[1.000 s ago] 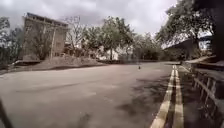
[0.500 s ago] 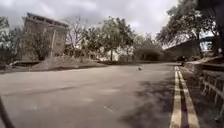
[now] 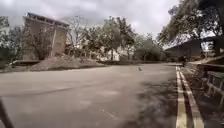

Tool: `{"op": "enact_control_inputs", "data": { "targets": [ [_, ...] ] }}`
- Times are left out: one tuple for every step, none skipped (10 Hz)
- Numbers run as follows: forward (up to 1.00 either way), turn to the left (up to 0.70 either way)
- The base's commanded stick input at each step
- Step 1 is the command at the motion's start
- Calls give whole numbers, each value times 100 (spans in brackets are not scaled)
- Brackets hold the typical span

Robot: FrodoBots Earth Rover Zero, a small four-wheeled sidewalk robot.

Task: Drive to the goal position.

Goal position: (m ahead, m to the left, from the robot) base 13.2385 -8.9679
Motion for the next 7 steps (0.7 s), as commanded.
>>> {"op": "enact_control_inputs", "data": {
  "targets": [
    [70, 0],
    [70, 0],
    [70, 0],
    [9, 0],
    [37, 0],
    [65, 0],
    [70, -27]
  ]
}}
